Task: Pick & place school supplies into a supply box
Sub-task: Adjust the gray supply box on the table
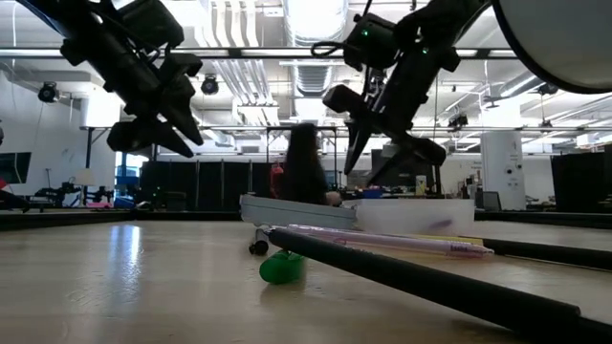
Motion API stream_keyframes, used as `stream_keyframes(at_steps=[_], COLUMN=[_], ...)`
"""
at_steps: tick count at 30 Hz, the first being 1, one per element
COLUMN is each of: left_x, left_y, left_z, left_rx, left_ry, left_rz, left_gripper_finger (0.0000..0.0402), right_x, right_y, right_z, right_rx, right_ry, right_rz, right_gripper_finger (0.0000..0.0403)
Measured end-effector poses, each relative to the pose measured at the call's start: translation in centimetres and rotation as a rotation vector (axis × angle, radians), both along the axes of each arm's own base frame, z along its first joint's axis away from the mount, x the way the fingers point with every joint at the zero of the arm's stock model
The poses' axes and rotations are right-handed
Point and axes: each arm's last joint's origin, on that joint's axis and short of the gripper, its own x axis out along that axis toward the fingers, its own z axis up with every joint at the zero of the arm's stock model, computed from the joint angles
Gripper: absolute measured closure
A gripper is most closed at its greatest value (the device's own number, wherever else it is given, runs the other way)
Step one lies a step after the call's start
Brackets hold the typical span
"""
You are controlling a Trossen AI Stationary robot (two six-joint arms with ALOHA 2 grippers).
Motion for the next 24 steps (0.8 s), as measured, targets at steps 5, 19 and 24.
stream_keyframes(at_steps=[5,19,24], left_x=[0.1,0.1,0.1], left_y=[0.0,0.0,0.0], left_z=[0.2,0.2,0.2], left_rx=[0.004,0.012,0.012], left_ry=[-0.008,-0.005,-0.006], left_rz=[0.001,-0.006,-0.006], left_gripper_finger=[0.029,0.029,0.029], right_x=[0.2,5.1,6.8], right_y=[-1.0,-2.9,-5.3], right_z=[-1.5,-3.0,-3.2], right_rx=[0.038,0.032,0.001], right_ry=[0.037,0.051,0.038], right_rz=[-0.015,0.021,0.021], right_gripper_finger=[0.0231,0.0217,0.0218])
